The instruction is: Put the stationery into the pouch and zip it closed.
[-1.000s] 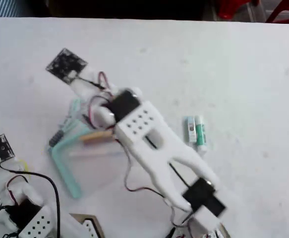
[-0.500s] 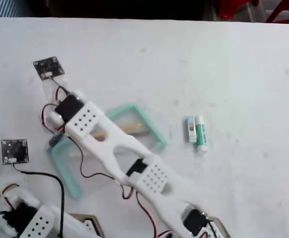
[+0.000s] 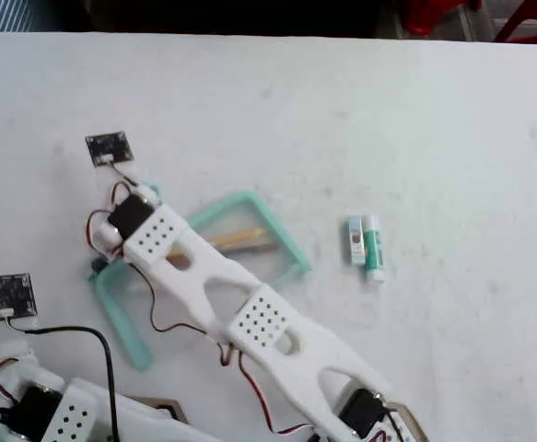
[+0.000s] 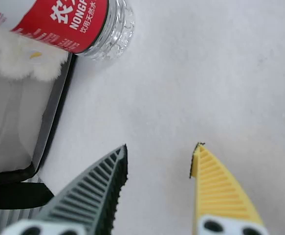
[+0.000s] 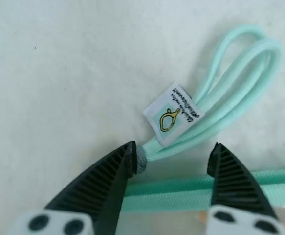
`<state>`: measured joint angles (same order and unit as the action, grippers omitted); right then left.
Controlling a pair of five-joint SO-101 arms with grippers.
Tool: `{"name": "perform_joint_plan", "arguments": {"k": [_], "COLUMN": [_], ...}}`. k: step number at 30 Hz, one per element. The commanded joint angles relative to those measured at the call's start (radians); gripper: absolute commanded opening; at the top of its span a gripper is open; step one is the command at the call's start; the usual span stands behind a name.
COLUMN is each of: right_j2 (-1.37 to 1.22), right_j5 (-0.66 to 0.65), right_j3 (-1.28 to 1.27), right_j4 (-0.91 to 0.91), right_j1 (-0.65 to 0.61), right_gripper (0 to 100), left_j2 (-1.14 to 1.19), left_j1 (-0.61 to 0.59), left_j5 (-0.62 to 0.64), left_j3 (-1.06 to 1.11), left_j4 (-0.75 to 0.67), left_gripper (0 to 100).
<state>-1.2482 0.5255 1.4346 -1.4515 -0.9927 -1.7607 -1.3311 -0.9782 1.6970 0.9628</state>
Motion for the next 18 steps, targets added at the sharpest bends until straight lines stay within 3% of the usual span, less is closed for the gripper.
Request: {"name": "perform_joint_plan", "arguments": {"k": [1,8,12,14,18], "right_j2": [-0.004,-0.085,-0.065,-0.059,-0.021], "right_j5": [0.002,-0.132,-0.195,-0.221,-0.226], "right_j3": [0.035,0.043,0.037,0.035,0.046], "right_j4": [0.041,0.142,0.12,0.119,0.076], "right_j1": [-0.001,0.038,0.038,0.054,0.107], "right_gripper": [22.6,20.7,0.0,4.9,2.0], "left_j2": [-0.012,-0.012,-0.012,-0.012,-0.012], "left_j1": [-0.008,-0.008,-0.004,-0.004,0.024], "left_j5": [-0.006,-0.003,-0.002,-0.002,0.0], "left_j3": [-0.006,-0.003,-0.005,-0.005,-0.006], "left_j4": [0.0,0.006,0.008,0.002,0.0], "left_gripper": [23,23,23,23,23]}}
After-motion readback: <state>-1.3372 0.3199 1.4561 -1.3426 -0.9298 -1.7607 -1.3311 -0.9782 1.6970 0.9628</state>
